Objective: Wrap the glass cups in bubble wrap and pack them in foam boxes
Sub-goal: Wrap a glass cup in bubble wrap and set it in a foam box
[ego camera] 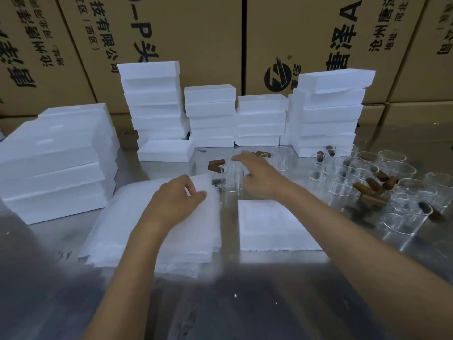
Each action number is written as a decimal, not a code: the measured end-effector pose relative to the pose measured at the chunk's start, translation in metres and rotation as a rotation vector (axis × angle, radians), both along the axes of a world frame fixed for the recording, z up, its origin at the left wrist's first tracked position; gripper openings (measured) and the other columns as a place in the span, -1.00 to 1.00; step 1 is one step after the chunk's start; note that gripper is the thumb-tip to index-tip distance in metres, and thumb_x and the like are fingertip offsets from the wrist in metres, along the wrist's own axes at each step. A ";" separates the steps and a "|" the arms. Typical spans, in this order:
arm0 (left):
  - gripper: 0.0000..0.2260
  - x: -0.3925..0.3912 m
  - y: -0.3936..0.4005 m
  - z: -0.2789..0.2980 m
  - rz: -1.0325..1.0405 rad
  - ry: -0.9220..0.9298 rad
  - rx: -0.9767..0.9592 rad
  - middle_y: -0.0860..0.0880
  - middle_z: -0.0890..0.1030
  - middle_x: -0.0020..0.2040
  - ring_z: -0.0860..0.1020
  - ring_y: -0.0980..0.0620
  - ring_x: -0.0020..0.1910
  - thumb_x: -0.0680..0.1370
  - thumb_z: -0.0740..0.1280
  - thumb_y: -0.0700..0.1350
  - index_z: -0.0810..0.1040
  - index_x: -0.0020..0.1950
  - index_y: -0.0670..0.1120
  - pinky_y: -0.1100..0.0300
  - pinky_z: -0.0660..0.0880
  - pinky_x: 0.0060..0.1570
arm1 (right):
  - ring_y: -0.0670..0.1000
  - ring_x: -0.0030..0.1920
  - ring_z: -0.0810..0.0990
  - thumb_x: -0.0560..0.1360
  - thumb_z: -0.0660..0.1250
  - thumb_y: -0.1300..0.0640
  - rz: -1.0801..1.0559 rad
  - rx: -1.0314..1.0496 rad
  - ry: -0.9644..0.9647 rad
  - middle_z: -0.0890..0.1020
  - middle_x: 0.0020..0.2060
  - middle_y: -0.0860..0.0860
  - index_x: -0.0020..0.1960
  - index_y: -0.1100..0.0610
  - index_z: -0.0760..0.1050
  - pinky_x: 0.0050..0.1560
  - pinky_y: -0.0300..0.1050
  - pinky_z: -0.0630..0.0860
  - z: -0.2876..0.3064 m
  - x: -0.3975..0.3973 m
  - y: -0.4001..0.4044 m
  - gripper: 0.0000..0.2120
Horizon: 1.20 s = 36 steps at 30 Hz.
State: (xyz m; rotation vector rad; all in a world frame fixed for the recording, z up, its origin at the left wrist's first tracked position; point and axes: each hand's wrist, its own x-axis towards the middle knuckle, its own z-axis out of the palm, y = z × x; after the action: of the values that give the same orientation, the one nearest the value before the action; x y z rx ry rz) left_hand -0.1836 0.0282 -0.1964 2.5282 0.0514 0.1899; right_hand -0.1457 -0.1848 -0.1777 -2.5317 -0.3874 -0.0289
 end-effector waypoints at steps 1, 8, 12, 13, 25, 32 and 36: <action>-0.75 0.000 0.000 0.000 -0.006 0.011 0.002 0.12 0.49 -0.15 0.49 0.10 -0.17 0.55 0.34 0.19 0.45 -0.15 0.03 0.21 0.33 -0.31 | 0.13 0.53 0.20 0.53 0.19 0.32 0.010 -0.059 0.032 0.29 0.53 0.07 0.54 0.07 0.27 0.49 0.03 0.20 0.003 0.009 0.006 -0.41; -0.77 0.000 -0.001 0.002 -0.037 0.039 -0.011 0.14 0.46 -0.18 0.46 0.12 -0.20 0.58 0.32 0.15 0.45 -0.16 0.04 0.20 0.35 -0.24 | 0.10 0.05 0.54 0.49 0.28 0.13 -0.087 -0.298 -0.065 0.50 -0.06 -0.03 0.29 0.01 0.44 -0.10 -0.07 0.44 0.004 0.027 0.020 -0.63; -0.78 -0.003 0.000 0.004 -0.045 0.040 -0.013 0.11 0.48 -0.15 0.47 0.10 -0.17 0.58 0.32 0.15 0.45 -0.16 0.05 0.18 0.37 -0.15 | 0.01 -0.06 0.56 0.49 0.26 0.07 -0.108 -0.149 -0.198 0.61 -0.12 -0.15 0.07 -0.08 0.59 -0.20 -0.14 0.37 0.011 0.026 0.019 -0.79; -0.77 -0.004 0.000 0.005 -0.043 0.034 -0.009 0.11 0.48 -0.14 0.48 0.10 -0.17 0.57 0.33 0.16 0.45 -0.16 0.05 0.18 0.37 -0.17 | 0.01 -0.09 0.55 0.51 0.22 0.12 -0.122 -0.114 -0.226 0.65 -0.05 -0.11 0.09 -0.07 0.60 -0.17 -0.13 0.40 0.013 0.031 0.017 -0.74; -0.89 -0.005 0.003 0.005 -0.073 0.071 0.089 0.03 0.59 -0.13 0.53 0.10 -0.16 0.58 0.33 -0.07 0.58 -0.09 -0.08 0.16 0.51 -0.09 | 0.08 0.44 0.32 0.54 0.27 0.10 -0.007 -0.450 0.172 0.59 0.24 0.02 0.14 -0.01 0.67 0.41 0.03 0.36 0.012 0.063 -0.011 -0.75; -0.88 -0.011 -0.001 0.016 -0.180 -0.040 -0.163 0.09 0.57 -0.17 0.49 0.19 -0.25 0.61 0.28 -0.08 0.56 -0.11 -0.02 0.36 0.39 -0.28 | 0.09 0.23 0.53 0.65 0.18 0.09 0.069 -0.398 0.218 0.60 0.11 -0.01 -0.06 0.05 0.46 0.30 0.01 0.42 0.007 0.036 -0.035 -0.86; -0.85 -0.014 -0.008 0.020 -0.272 -0.040 -0.433 0.08 0.55 -0.18 0.46 0.25 -0.30 0.62 0.30 0.00 0.57 -0.10 -0.01 0.46 0.40 -0.25 | 0.07 0.10 0.59 0.67 0.14 0.13 -0.077 -0.160 0.052 0.62 0.02 0.03 0.01 0.14 0.45 0.05 -0.08 0.51 0.013 0.010 -0.053 -0.85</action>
State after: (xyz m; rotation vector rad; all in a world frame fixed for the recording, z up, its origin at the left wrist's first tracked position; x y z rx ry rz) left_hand -0.1972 0.0201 -0.1762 2.0728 -0.2415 0.1056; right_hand -0.1358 -0.2377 -0.1646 -2.6978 -0.2813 0.0405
